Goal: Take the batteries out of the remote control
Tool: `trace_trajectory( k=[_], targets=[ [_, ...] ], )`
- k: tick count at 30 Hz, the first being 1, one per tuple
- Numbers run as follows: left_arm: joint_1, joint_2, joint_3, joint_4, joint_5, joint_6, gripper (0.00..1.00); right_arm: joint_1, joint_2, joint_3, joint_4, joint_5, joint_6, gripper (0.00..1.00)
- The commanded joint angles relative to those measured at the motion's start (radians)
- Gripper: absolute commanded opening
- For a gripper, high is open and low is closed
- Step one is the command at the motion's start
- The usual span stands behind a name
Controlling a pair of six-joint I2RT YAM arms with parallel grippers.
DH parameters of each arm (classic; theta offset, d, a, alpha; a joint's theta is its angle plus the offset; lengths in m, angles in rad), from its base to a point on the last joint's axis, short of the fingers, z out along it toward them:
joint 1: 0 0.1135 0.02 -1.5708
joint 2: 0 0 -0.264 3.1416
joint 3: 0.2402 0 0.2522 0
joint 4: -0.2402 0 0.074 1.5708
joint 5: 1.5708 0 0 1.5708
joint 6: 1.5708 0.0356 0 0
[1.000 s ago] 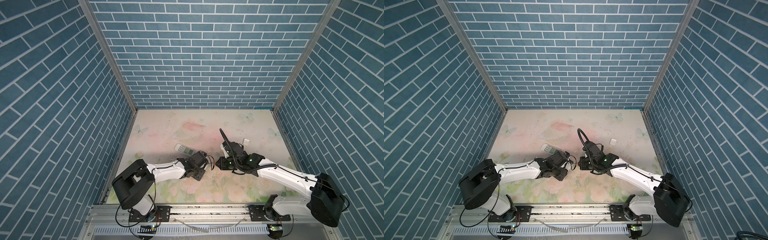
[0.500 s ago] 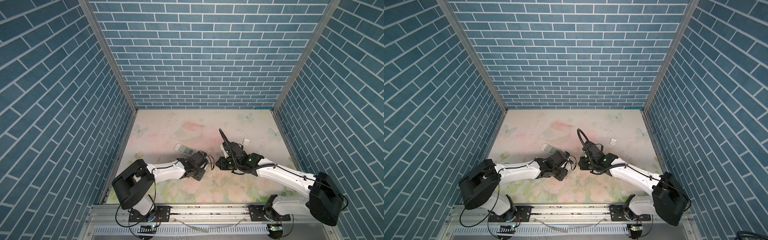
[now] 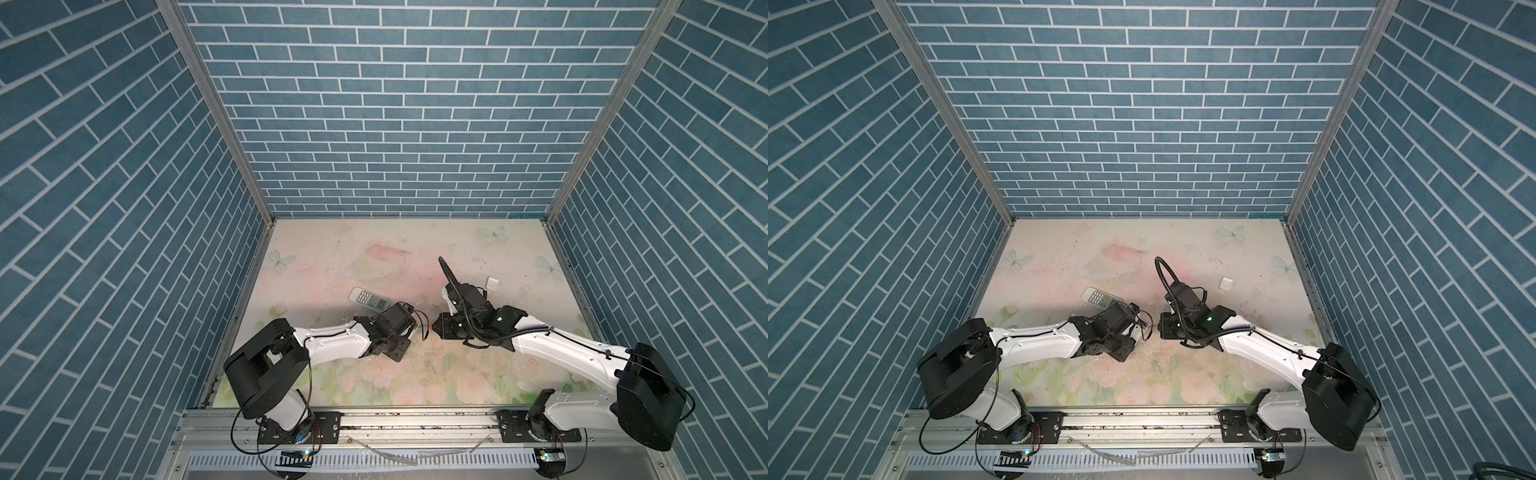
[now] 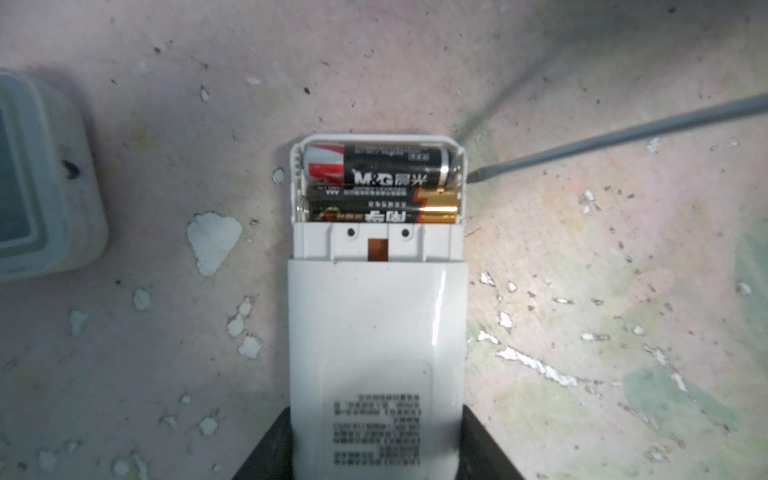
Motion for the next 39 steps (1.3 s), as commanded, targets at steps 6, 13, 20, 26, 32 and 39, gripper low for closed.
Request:
trace_trajectory(
  k=[6,13,20,26,32,39],
  targets=[
    [-0.005,0.057,-0.051,-0.069,0.060,-0.004,0.24,-0.009,-0.019,0.049,-0.011,0.015,-0.012,0.00],
    [-0.005,0.065,-0.051,-0.063,0.063,-0.004,0.24,-0.010,-0.028,0.062,-0.025,0.009,-0.015,0.00],
    [-0.005,0.062,-0.051,-0.064,0.063,-0.006,0.24,-0.009,-0.015,0.048,-0.006,-0.010,-0.007,0.00],
    [-0.005,0.063,-0.050,-0.062,0.061,-0.007,0.23,-0.009,-0.011,0.037,0.000,-0.017,-0.001,0.00],
    [-0.005,0.064,-0.051,-0.062,0.063,-0.010,0.23,-0.010,-0.010,0.025,0.002,-0.024,0.004,0.00],
    [-0.005,0.068,-0.051,-0.061,0.063,-0.010,0.23,-0.010,-0.021,0.010,0.002,-0.029,0.011,0.00]
  ],
)
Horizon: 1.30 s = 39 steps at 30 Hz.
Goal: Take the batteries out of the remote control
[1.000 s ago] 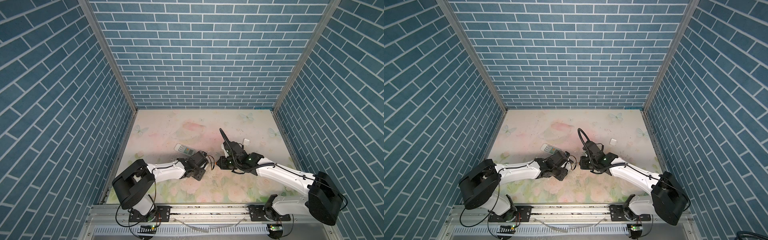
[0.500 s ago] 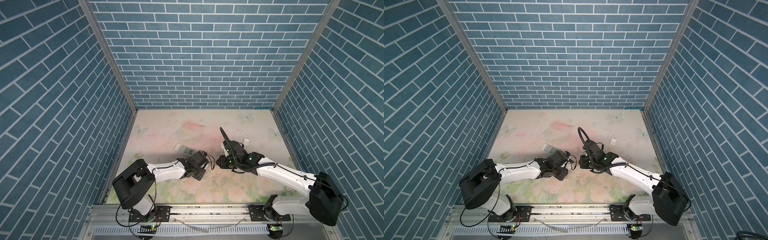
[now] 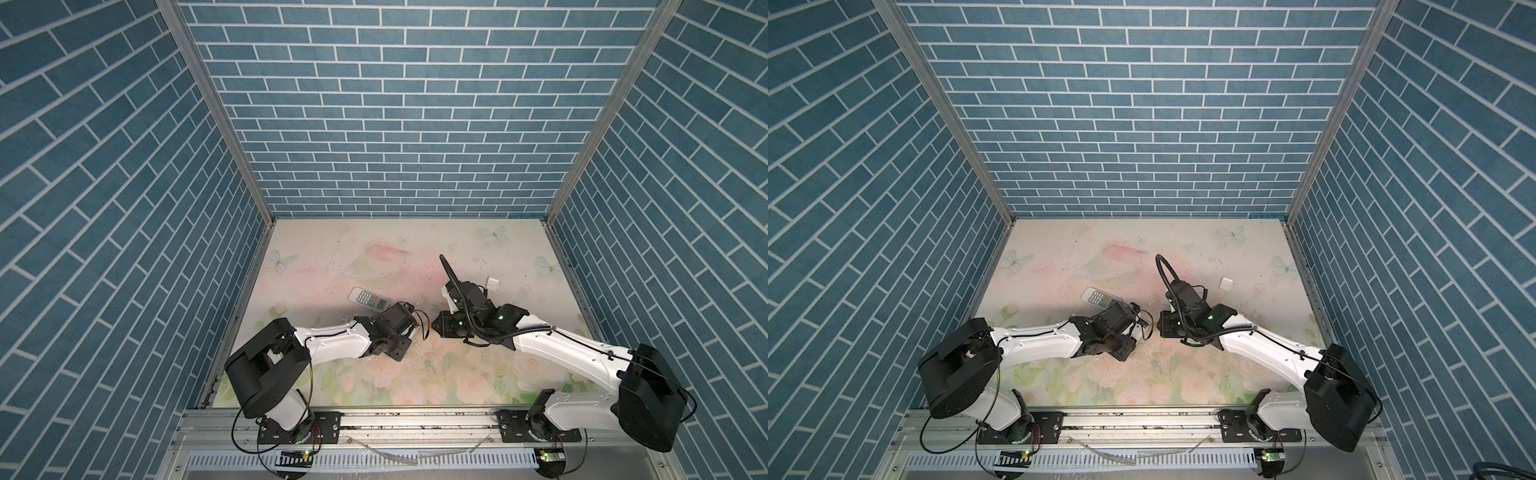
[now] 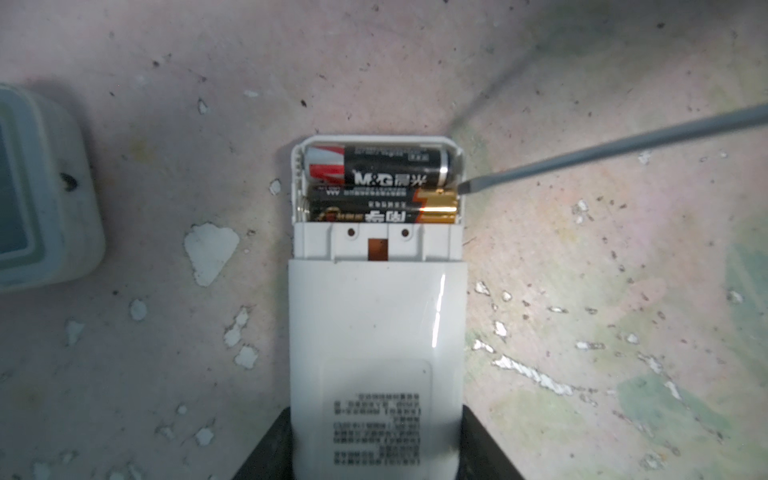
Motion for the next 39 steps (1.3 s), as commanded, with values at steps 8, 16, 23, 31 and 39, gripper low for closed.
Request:
trace_trajectory(
  k=[8,16,23,31,39],
  targets=[
    [-0.007,0.064,-0.051,-0.077,0.060,-0.013,0.23,-0.004,-0.016,-0.020,0.014,-0.014,0.015,0.00],
    [-0.007,0.065,-0.051,-0.079,0.060,-0.014,0.22,-0.002,-0.022,-0.031,0.009,-0.010,0.017,0.00],
    [-0.007,0.067,-0.051,-0.076,0.060,-0.013,0.22,-0.003,-0.042,-0.034,-0.007,0.002,0.017,0.00],
    [-0.008,0.067,-0.051,-0.076,0.061,-0.013,0.22,-0.003,-0.022,-0.037,0.008,0.002,0.016,0.00],
    [-0.008,0.065,-0.051,-0.074,0.060,-0.017,0.22,-0.003,-0.004,-0.040,0.019,0.000,0.014,0.00]
  ],
)
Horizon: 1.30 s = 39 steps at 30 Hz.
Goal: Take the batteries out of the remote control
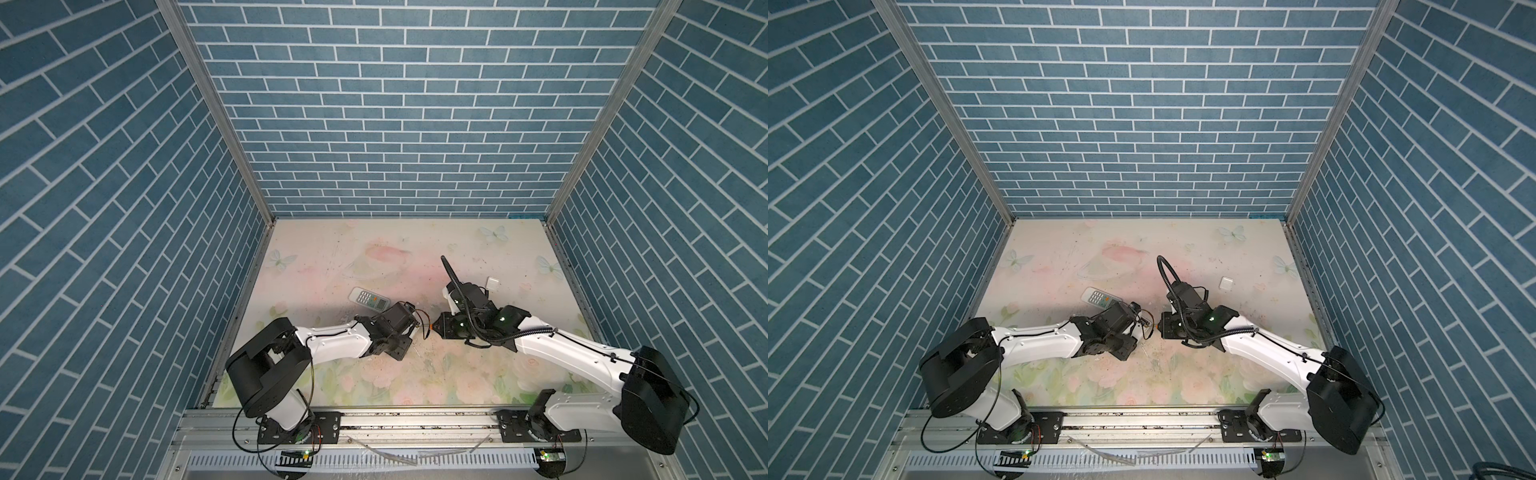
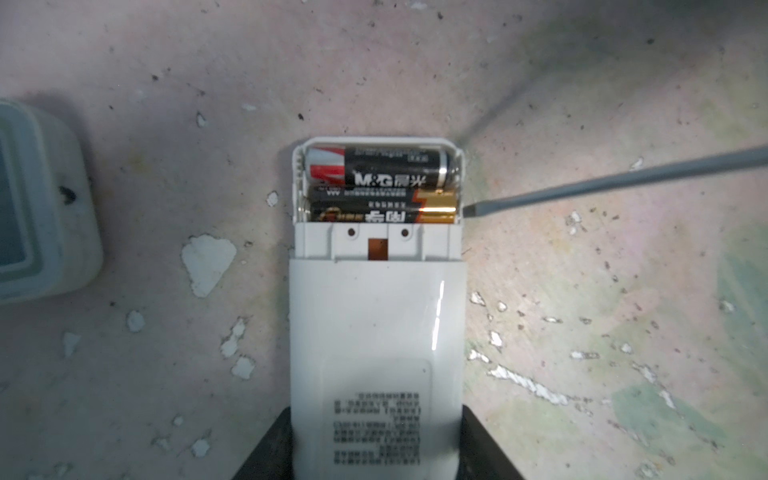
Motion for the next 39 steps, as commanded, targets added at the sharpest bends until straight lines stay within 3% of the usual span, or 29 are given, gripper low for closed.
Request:
trace_trajectory(
  k=[1,39],
  targets=[
    [-0.009,0.059,-0.051,-0.090,0.059,-0.016,0.22,-0.003,0.013,-0.026,0.020,0.002,0.013,0.00],
    [-0.030,0.086,-0.081,-0.075,0.064,-0.006,0.18,-0.004,0.025,-0.006,0.194,-0.061,0.045,0.00]
  ],
)
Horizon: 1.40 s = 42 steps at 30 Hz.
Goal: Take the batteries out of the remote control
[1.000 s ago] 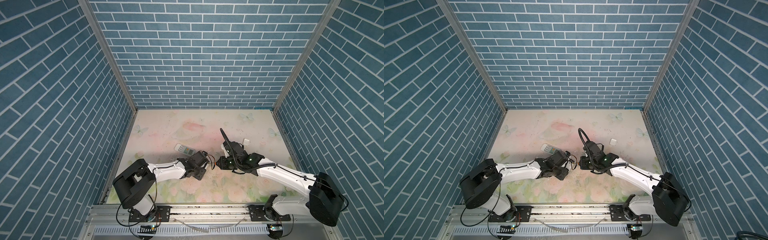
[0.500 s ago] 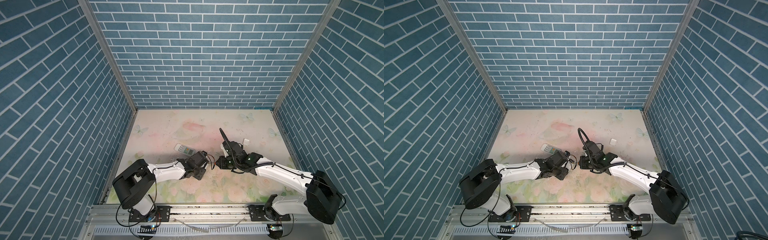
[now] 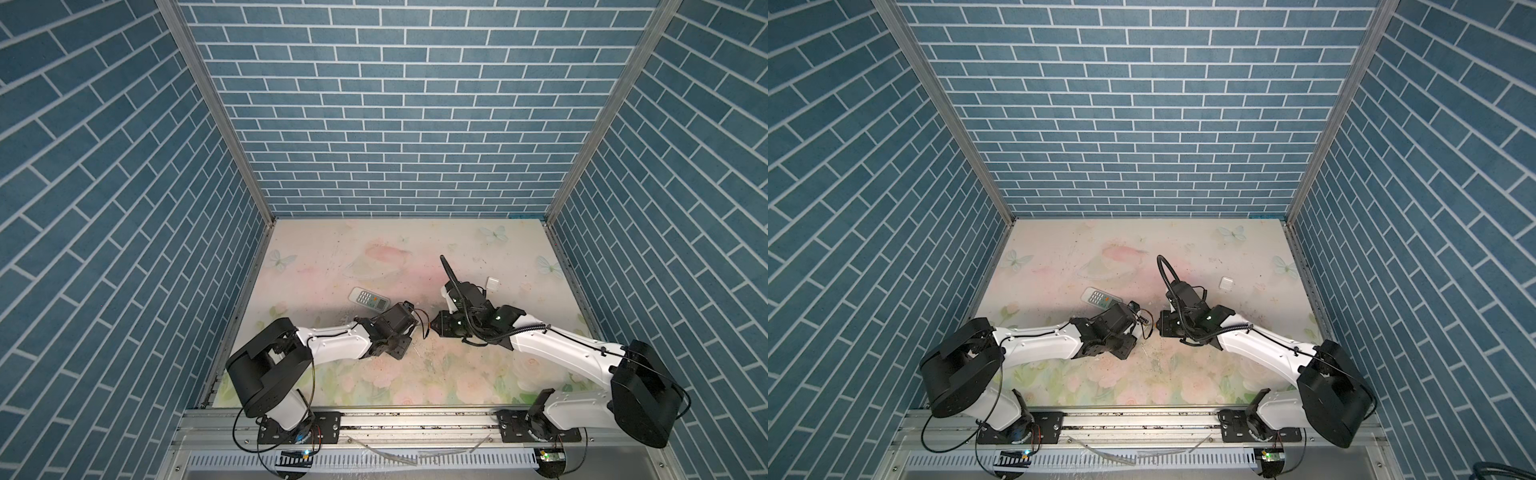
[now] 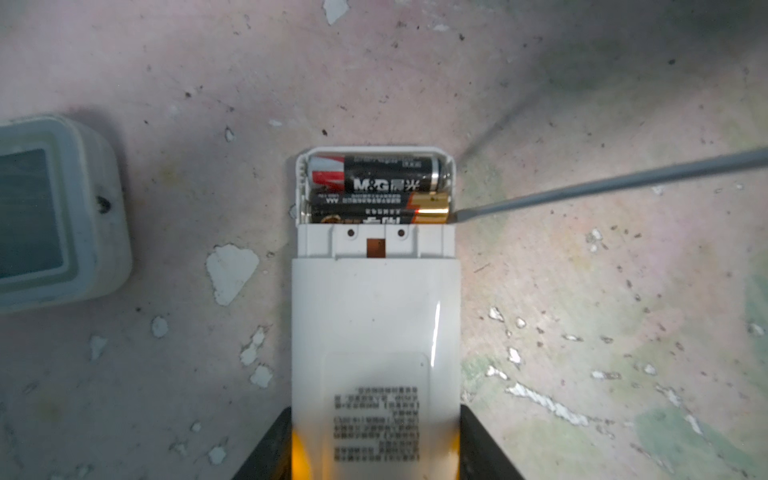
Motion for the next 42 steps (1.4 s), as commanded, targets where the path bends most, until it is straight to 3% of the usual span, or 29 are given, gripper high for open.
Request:
trace_trajectory(
  k=[1,25,42],
  targets=[
    [-0.022,0.083,-0.065,-0.112,0.109,0.000,0.18,0.002,-0.018,0.008,0.119,-0.045,0.030,0.00],
    [-0.040,0.111,-0.065,-0.110,0.096,-0.003,0.17,0.002,-0.059,0.067,0.007,-0.005,-0.011,0.00],
    [-0.040,0.116,-0.063,-0.112,0.093,-0.003,0.16,0.002,-0.100,-0.026,-0.085,0.064,0.013,0.00]
  ],
)
